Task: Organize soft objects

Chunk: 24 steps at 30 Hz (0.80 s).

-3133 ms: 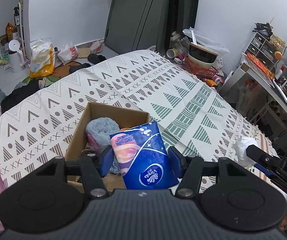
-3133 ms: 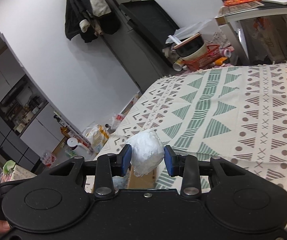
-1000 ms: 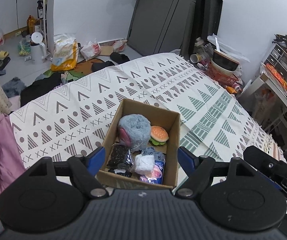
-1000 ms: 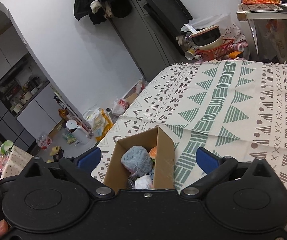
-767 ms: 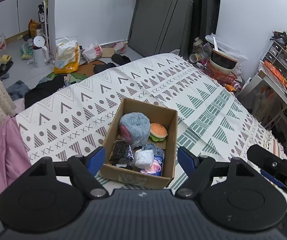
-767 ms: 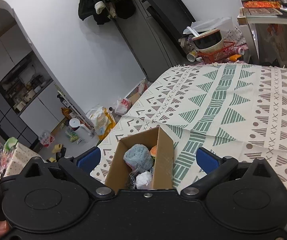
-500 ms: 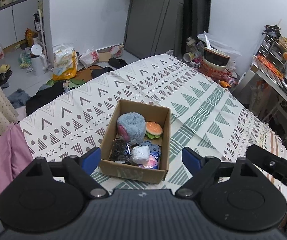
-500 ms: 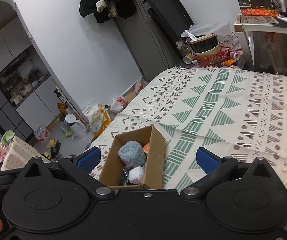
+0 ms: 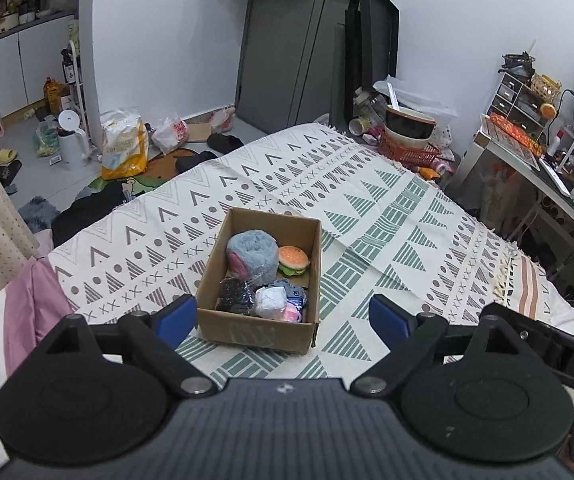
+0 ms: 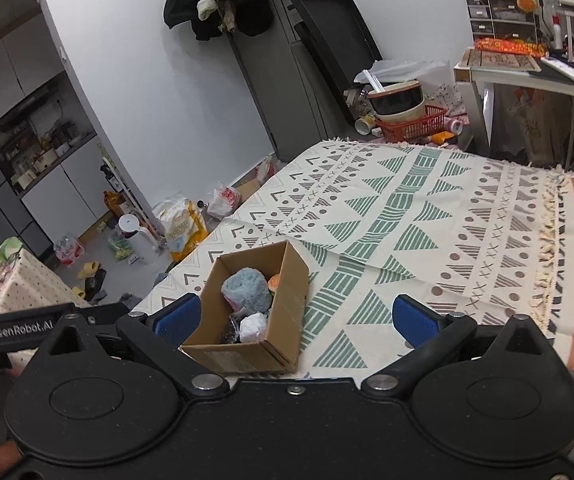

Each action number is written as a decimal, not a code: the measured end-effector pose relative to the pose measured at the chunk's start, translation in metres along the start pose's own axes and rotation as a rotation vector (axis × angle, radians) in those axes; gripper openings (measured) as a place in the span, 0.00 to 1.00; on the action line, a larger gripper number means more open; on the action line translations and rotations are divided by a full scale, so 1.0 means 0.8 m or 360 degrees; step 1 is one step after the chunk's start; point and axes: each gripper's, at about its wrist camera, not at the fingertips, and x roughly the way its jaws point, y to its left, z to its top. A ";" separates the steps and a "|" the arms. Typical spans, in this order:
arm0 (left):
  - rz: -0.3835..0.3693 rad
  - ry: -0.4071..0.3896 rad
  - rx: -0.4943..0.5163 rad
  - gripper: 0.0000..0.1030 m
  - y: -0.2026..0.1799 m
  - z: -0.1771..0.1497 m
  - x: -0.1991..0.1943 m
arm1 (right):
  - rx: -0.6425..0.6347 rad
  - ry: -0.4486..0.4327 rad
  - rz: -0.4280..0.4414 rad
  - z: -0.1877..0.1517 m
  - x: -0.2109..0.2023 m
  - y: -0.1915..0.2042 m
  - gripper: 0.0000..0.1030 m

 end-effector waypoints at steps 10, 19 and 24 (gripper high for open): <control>-0.0014 -0.0018 0.0095 0.89 -0.009 -0.017 -0.033 | -0.0117 -0.0033 -0.0028 -0.010 -0.044 0.004 1.00; 0.0003 -0.0014 0.0155 0.93 -0.013 -0.045 -0.049 | -0.0132 -0.0033 -0.0030 -0.025 -0.063 -0.006 1.00; 0.0004 -0.0023 0.0203 0.93 -0.018 -0.054 -0.055 | -0.0155 -0.0023 -0.0020 -0.035 -0.072 -0.007 1.00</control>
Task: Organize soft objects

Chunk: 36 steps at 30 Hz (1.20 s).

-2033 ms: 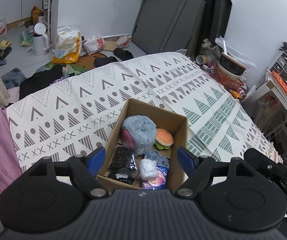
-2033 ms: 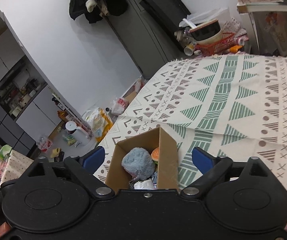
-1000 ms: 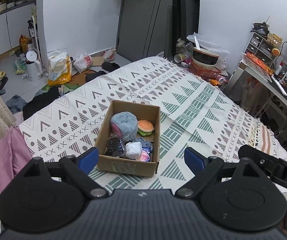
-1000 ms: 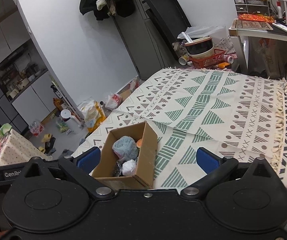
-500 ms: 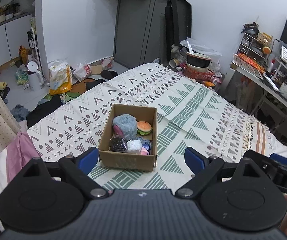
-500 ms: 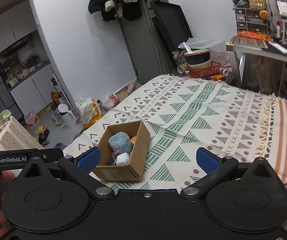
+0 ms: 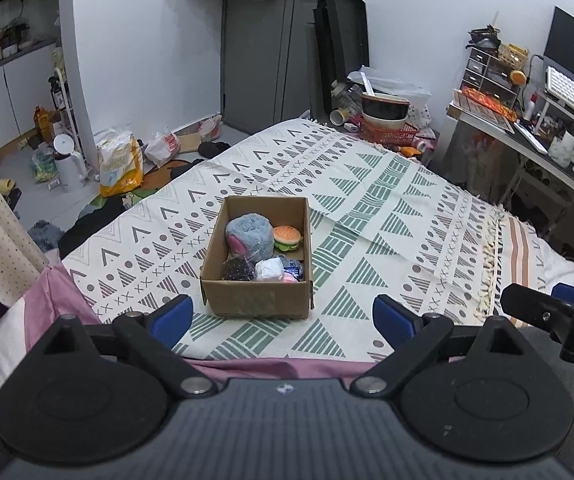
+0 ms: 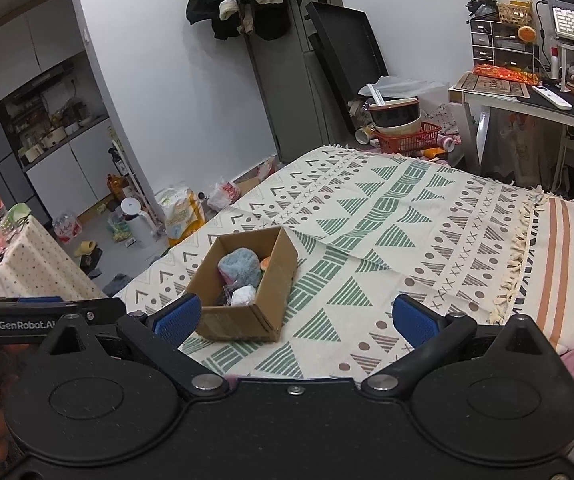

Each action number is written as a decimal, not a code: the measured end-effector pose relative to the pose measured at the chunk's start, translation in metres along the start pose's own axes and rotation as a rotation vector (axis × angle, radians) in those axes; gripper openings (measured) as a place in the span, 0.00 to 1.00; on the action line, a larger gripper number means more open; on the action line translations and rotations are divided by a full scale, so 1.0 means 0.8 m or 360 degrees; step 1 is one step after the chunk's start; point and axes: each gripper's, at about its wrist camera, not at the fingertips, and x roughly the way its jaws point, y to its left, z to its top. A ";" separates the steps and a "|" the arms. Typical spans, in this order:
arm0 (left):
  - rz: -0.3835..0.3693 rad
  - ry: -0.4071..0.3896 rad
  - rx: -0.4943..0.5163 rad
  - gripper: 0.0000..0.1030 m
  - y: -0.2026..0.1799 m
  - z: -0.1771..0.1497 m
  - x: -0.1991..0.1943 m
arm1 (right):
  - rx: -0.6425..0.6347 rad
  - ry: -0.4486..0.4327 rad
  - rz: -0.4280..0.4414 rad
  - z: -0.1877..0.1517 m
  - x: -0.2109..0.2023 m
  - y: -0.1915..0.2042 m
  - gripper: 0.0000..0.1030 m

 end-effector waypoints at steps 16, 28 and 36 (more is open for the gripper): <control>-0.0005 -0.0011 0.0024 0.97 0.005 -0.014 -0.008 | -0.0006 -0.0035 -0.0053 -0.009 -0.028 0.004 1.00; -0.0026 -0.0046 0.0018 0.99 0.013 -0.014 -0.016 | -0.0050 0.0019 -0.0075 -0.015 -0.020 0.012 1.00; -0.0033 -0.0046 0.0030 0.99 0.014 -0.017 -0.016 | -0.0051 0.0026 -0.0050 -0.016 -0.020 0.016 1.00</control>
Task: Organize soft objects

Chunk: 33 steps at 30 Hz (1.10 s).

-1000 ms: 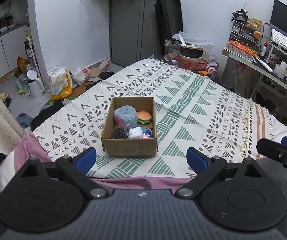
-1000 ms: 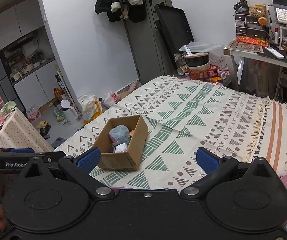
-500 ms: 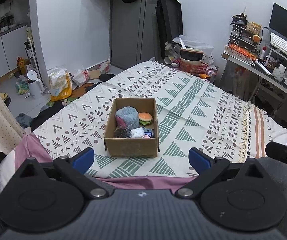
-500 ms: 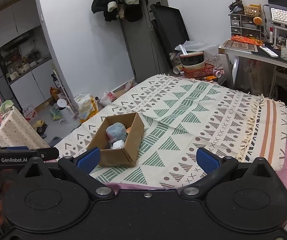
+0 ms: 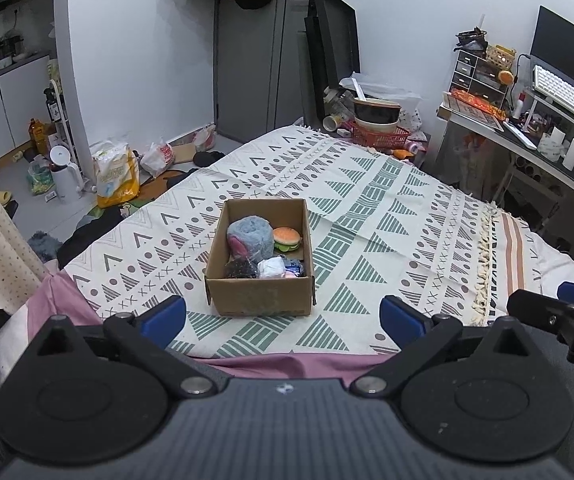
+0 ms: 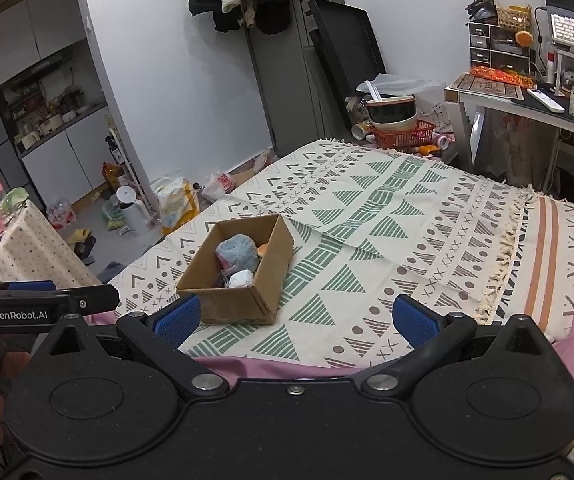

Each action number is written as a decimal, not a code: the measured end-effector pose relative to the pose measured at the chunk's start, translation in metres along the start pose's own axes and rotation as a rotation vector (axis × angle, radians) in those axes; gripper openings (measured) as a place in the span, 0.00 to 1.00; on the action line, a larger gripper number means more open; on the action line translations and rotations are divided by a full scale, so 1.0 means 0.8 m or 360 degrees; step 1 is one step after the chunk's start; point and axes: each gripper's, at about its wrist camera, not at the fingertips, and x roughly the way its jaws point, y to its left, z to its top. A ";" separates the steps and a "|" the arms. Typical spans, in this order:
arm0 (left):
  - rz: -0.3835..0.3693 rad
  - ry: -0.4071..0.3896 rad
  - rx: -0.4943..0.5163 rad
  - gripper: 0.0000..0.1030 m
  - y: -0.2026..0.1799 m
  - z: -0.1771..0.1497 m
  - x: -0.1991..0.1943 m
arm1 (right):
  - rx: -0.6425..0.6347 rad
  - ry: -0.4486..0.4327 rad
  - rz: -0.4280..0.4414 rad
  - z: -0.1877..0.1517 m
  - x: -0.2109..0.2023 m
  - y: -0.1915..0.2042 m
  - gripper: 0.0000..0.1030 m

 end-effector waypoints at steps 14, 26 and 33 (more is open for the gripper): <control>-0.0016 0.0008 0.0008 0.99 -0.002 -0.005 0.002 | 0.0009 0.0003 0.0002 0.001 0.000 -0.003 1.00; -0.0015 0.0008 0.0013 0.99 -0.003 -0.005 0.002 | -0.0002 0.0001 0.0003 -0.001 -0.001 -0.001 1.00; -0.0024 0.0010 0.0017 0.99 -0.007 -0.006 0.003 | -0.0005 0.0005 -0.0003 -0.001 -0.002 0.000 1.00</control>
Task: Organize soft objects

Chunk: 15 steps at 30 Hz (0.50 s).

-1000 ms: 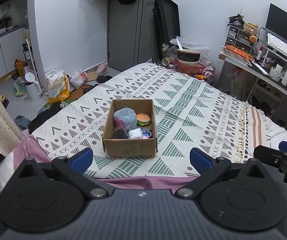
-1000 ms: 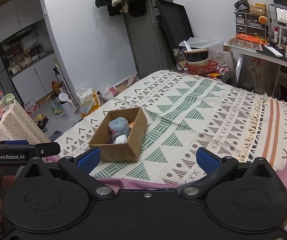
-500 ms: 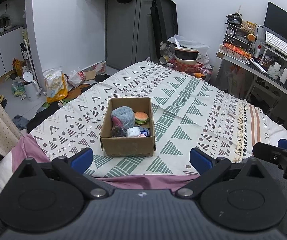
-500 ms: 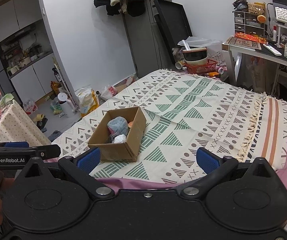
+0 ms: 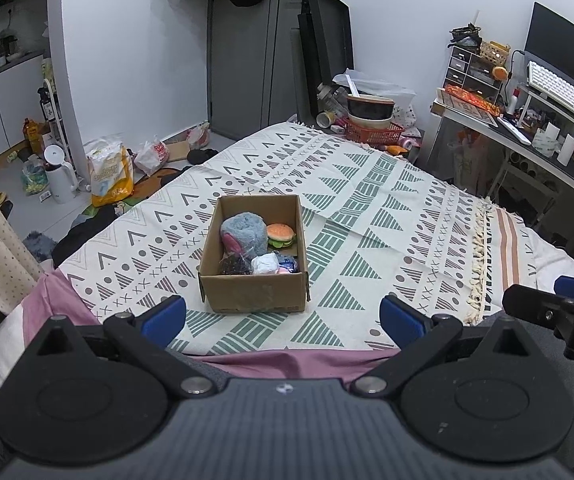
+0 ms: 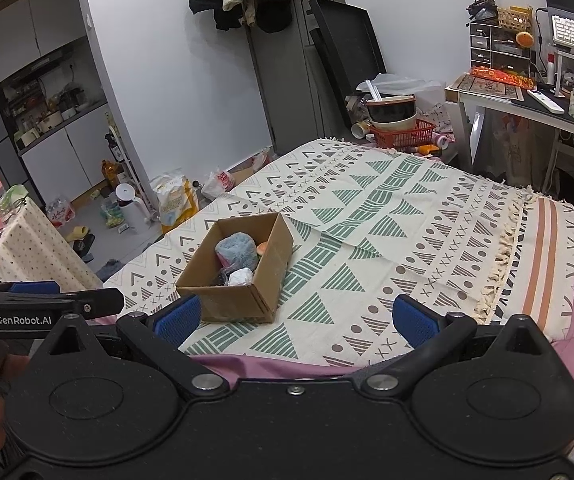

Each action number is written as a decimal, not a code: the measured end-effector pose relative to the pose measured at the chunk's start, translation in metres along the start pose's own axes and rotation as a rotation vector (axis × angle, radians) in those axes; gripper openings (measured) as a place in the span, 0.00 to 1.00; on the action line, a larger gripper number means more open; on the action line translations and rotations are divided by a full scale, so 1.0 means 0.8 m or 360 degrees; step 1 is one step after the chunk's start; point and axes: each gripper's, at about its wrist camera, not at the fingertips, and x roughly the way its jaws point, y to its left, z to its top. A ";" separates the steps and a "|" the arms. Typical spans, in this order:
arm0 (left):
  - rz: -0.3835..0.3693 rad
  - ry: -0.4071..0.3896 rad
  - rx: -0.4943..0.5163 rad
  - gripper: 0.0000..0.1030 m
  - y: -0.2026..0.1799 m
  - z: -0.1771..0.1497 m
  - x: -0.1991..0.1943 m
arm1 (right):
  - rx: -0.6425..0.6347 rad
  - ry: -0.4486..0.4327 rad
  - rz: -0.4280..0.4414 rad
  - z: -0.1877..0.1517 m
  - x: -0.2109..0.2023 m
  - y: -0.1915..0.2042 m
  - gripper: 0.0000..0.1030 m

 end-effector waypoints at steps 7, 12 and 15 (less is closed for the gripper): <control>-0.0013 0.0002 0.0015 0.99 -0.003 -0.001 -0.001 | -0.0007 -0.0004 -0.0007 0.002 -0.002 -0.001 1.00; -0.0010 -0.0006 0.0022 0.99 -0.003 0.000 -0.004 | -0.0006 0.0000 0.0000 0.002 -0.001 -0.001 1.00; -0.0007 -0.0009 0.0026 0.99 -0.004 0.001 -0.005 | -0.0003 0.0008 -0.0005 0.001 -0.001 -0.002 1.00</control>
